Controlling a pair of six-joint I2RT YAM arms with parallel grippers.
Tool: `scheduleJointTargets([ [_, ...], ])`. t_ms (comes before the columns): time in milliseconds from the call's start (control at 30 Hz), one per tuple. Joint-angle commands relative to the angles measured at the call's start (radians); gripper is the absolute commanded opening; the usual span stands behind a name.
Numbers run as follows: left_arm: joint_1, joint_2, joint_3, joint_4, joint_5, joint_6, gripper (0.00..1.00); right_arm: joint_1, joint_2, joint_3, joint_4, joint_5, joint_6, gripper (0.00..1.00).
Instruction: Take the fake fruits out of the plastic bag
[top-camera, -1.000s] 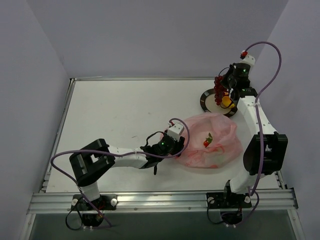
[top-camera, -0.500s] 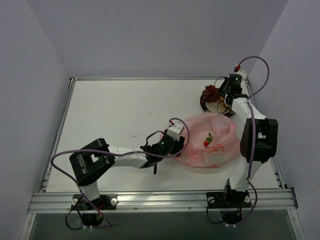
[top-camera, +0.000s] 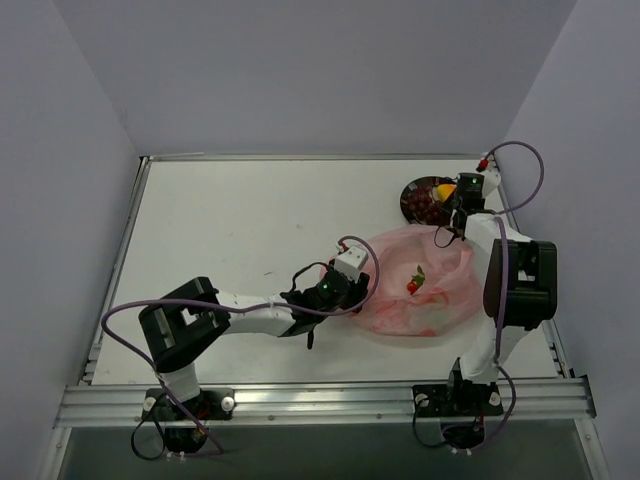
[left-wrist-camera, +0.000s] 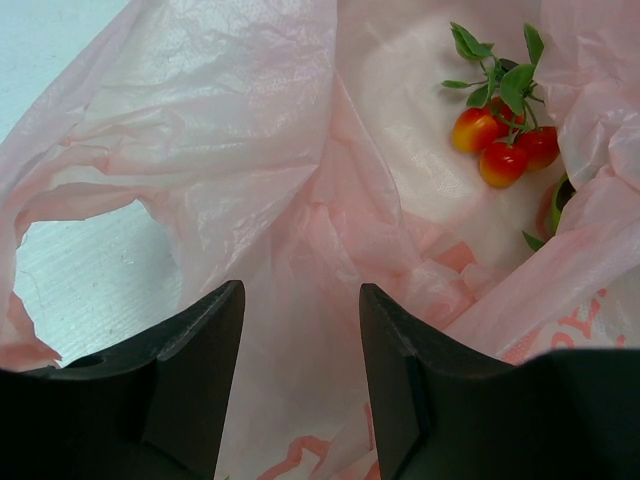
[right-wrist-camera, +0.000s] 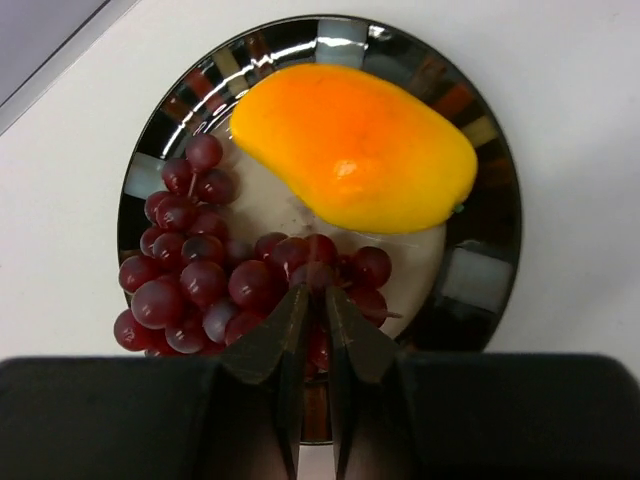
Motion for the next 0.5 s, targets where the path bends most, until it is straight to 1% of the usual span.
scheduleJointTargets([
  [0,0.006,-0.002,0.055,0.017,0.009,0.004,0.47,-0.007,-0.107,-0.015,0.057,0.078,0.018,0.1],
  [33,0.006,-0.002,0.055,0.017,0.009,0.004,0.47,-0.009,-0.119,-0.017,0.057,0.082,0.016,0.19],
  [100,0.006,0.0,0.055,0.019,0.011,0.004,0.47,-0.009,-0.133,-0.023,0.056,0.087,0.01,0.27],
  [133,0.006,0.0,0.055,0.019,0.011,0.004,0.48,-0.009,-0.147,-0.023,0.056,0.085,0.009,0.4],
  [167,0.006,0.001,0.055,0.019,0.013,0.003,0.48,-0.009,-0.154,-0.022,0.054,0.082,0.007,0.48],
  [200,0.006,0.001,0.055,0.019,0.014,0.003,0.47,-0.009,-0.162,-0.019,0.048,0.067,0.004,0.54],
  [233,0.006,0.003,0.055,0.02,0.016,0.003,0.48,-0.009,-0.18,-0.015,0.042,0.058,0.002,0.65],
  [267,0.006,0.0,0.058,0.022,0.017,0.003,0.48,-0.009,-0.191,-0.012,0.031,0.046,0.001,0.69],
  [300,0.006,0.0,0.057,0.022,0.019,0.003,0.48,-0.009,-0.205,-0.008,0.026,0.012,-0.001,0.71],
  [400,0.005,-0.005,0.057,0.023,0.022,0.003,0.48,-0.006,-0.271,-0.008,0.002,-0.055,0.004,0.72],
  [467,0.005,-0.012,0.057,0.022,0.02,0.006,0.48,0.008,-0.346,-0.023,-0.023,-0.126,0.007,0.73],
])
